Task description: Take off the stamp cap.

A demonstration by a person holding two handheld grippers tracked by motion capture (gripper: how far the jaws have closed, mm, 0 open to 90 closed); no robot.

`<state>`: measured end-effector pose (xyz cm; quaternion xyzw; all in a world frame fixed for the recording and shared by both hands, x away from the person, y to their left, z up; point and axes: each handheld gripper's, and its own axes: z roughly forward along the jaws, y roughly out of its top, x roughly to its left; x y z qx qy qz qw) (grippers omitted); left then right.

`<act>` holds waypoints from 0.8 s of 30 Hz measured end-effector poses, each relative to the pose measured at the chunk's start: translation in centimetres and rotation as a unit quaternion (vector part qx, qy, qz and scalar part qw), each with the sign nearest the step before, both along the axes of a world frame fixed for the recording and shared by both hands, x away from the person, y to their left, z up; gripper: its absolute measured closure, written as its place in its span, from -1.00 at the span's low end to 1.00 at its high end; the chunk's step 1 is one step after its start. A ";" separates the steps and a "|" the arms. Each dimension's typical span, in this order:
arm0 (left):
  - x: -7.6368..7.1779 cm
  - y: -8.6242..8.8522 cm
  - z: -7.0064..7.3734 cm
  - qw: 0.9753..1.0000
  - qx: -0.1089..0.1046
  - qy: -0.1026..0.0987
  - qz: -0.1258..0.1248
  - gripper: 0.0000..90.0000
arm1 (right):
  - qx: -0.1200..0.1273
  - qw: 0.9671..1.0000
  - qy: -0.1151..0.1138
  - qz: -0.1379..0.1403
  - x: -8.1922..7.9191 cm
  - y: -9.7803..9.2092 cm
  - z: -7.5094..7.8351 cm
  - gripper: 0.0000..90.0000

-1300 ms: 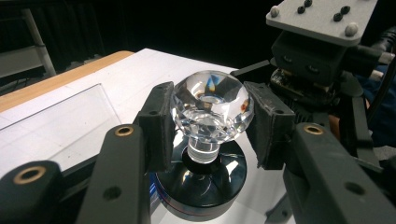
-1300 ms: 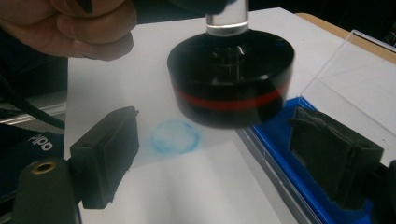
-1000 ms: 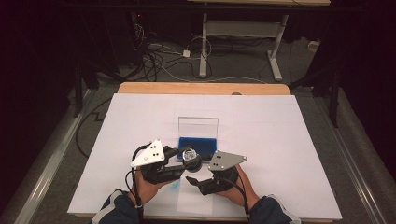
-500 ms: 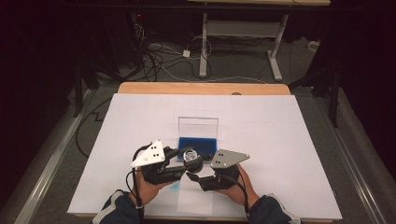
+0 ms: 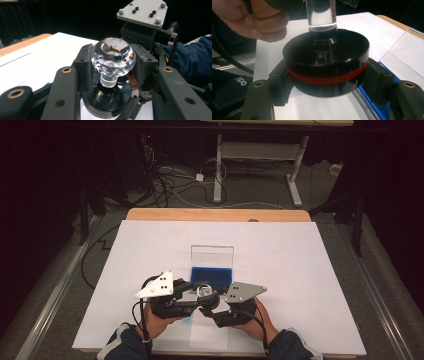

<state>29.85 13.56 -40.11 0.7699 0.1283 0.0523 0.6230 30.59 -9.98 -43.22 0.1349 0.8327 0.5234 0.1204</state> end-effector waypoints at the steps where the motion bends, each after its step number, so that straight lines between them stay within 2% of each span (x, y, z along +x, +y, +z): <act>1: 0.0 0.0 0.0 1.000 0.001 -0.002 0.001 0.20 | 0.003 1.000 -0.001 0.003 0.0 0.0 0.0 -0.22; 2: -0.1 0.0 0.0 1.000 0.000 -0.002 0.000 0.20 | 0.002 1.000 -0.001 0.004 -0.1 0.0 0.1 -0.17; 24: -0.2 -0.4 -0.2 1.000 0.018 -0.011 0.010 0.20 | -0.017 1.000 0.008 0.005 -0.1 0.1 -0.1 -0.15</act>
